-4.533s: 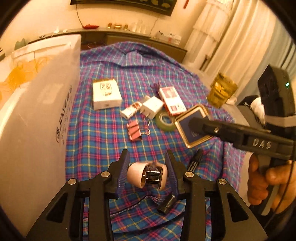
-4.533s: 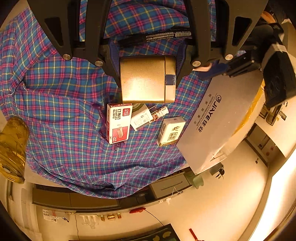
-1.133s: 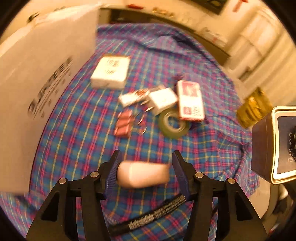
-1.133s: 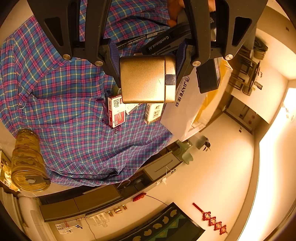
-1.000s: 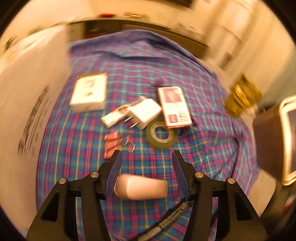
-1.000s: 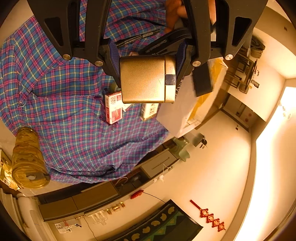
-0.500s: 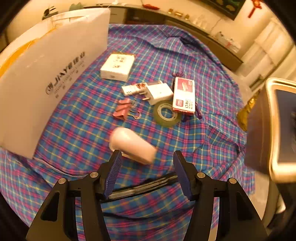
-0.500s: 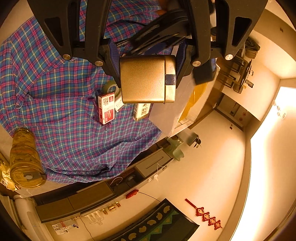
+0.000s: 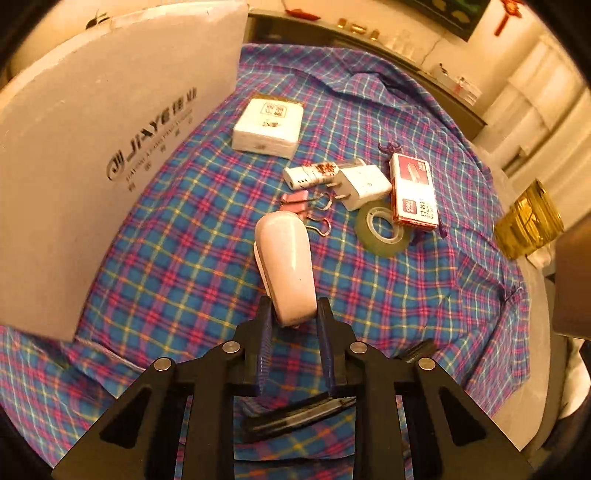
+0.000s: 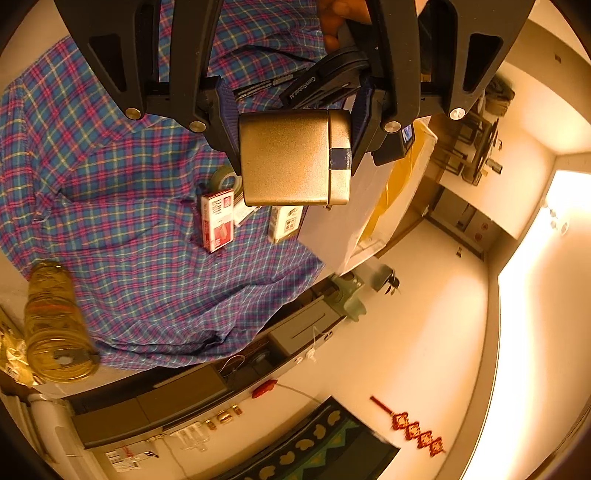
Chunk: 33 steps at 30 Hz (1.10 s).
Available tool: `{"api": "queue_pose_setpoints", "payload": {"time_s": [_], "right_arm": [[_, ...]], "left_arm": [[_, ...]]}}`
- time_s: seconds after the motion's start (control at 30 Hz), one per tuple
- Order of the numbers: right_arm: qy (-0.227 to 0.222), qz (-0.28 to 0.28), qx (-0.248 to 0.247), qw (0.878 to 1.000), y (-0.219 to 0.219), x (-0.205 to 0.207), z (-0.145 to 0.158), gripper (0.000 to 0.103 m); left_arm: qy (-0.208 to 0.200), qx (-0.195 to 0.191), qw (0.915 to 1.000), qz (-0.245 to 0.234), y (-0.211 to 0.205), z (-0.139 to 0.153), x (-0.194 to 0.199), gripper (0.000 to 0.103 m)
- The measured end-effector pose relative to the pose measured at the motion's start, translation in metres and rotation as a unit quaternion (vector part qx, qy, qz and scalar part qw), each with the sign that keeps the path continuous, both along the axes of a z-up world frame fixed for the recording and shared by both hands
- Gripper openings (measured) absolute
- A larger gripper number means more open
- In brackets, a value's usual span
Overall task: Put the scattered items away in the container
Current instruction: 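Carry the stapler with the left gripper while the right gripper carries the tin over the box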
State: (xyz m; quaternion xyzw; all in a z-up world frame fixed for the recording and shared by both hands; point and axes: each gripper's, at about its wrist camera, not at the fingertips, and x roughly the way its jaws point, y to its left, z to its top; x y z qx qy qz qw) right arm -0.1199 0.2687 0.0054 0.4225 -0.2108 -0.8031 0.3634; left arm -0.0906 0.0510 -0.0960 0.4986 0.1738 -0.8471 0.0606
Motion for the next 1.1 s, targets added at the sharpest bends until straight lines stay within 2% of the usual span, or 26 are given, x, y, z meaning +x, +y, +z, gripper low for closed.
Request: {"api": "queue_pose_setpoints", "payload": {"time_s": [0.1,0.2,0.23,0.27,0.3,0.33,0.4,0.43,0.5,0.6,0.77,0.9,1.1], "right_arm": [[-0.001,0.005,0.016,1.0,-0.01,0.001,-0.006,0.052],[-0.007,0.005,0.029,1.0,-0.017,-0.002,-0.014,0.052],[-0.008,0.006,0.032,0.999,-0.019,-0.002,-0.016,0.052],[-0.01,0.007,0.036,0.999,-0.021,-0.002,-0.018,0.052],[-0.01,0.007,0.039,0.999,-0.023,-0.003,-0.02,0.052],[-0.011,0.008,0.042,0.999,-0.025,-0.003,-0.021,0.052],[-0.011,0.01,0.048,0.999,-0.029,-0.003,-0.023,0.052],[-0.01,0.012,0.052,0.999,-0.032,-0.004,-0.024,0.052],[-0.007,0.015,0.059,0.998,-0.034,-0.003,-0.025,0.052],[0.0,0.022,0.068,0.997,-0.038,-0.003,-0.027,0.052],[0.013,0.029,0.074,0.997,-0.047,0.0,-0.026,0.052],[0.028,0.042,0.084,0.995,-0.057,0.012,-0.021,0.052],[0.02,0.053,0.09,0.994,-0.075,0.03,-0.023,0.052]], "left_arm": [[0.016,-0.004,0.9998,-0.009,-0.007,0.004,0.0,0.023],[0.001,-0.004,0.9998,-0.018,-0.011,0.001,-0.004,0.025],[-0.007,-0.01,0.9999,-0.01,-0.014,-0.001,-0.005,0.028],[-0.011,-0.018,0.9998,0.001,-0.016,-0.002,-0.006,0.036],[-0.013,-0.027,0.9995,0.014,-0.019,-0.002,-0.008,0.051],[-0.011,-0.025,0.9994,0.023,-0.022,-0.001,-0.008,0.053],[-0.001,-0.008,0.9999,0.015,-0.023,-0.002,-0.012,0.051],[0.005,-0.011,0.9999,0.006,-0.022,-0.001,-0.013,0.024],[0.017,-0.027,0.9995,-0.004,-0.02,0.002,-0.014,0.023],[0.03,-0.02,0.9991,-0.021,-0.022,0.012,-0.005,0.023],[0.072,-0.033,0.9964,-0.03,-0.029,0.047,0.019,0.023],[0.096,-0.029,0.9946,-0.027,-0.038,0.072,0.041,0.023],[0.123,-0.028,0.9912,-0.04,-0.053,0.099,0.063,0.023]]}}
